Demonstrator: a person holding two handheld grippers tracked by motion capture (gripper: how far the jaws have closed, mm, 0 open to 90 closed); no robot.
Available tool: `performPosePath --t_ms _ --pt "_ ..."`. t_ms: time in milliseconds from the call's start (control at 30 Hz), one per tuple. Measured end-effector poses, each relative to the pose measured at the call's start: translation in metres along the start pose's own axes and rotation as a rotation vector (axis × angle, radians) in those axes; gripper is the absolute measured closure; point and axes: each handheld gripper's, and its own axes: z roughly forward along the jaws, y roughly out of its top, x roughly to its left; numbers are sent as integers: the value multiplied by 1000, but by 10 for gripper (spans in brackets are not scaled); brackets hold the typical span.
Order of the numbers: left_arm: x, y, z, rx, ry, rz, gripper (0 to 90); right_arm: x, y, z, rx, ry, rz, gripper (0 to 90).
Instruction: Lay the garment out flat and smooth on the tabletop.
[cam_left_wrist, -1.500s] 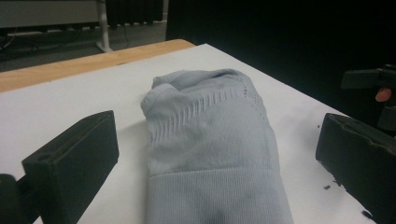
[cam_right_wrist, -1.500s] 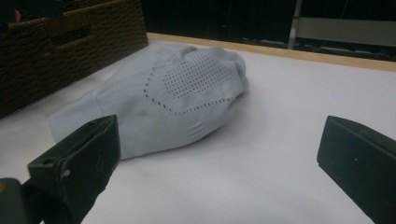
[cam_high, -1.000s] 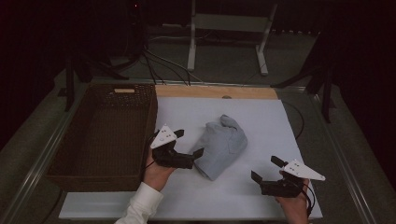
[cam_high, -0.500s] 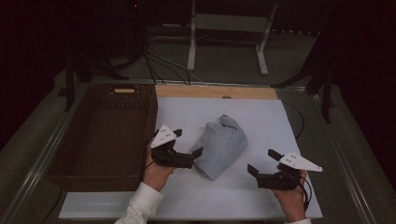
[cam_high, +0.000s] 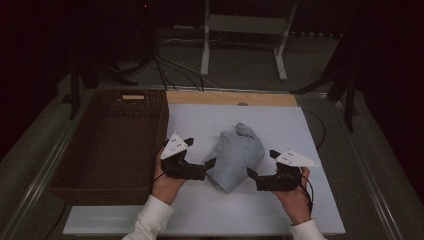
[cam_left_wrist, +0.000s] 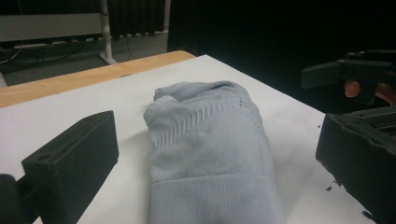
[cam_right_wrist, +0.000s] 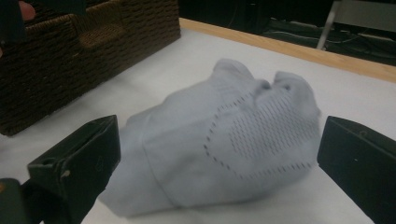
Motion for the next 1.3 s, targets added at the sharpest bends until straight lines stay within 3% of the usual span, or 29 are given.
performPosePath --t_ms 433,633,900,1300 --pt "1 1 -2 1 -7 -17 3 3 20 41 61 15 0 0" --pt "1 1 -3 -8 -15 -21 3 12 25 56 105 18 -33 3" --pt "2 1 -3 -15 -26 -26 3 16 21 74 155 25 -38 87" --pt "2 2 -5 -25 -26 -34 3 15 13 86 249 -58 -60 283"
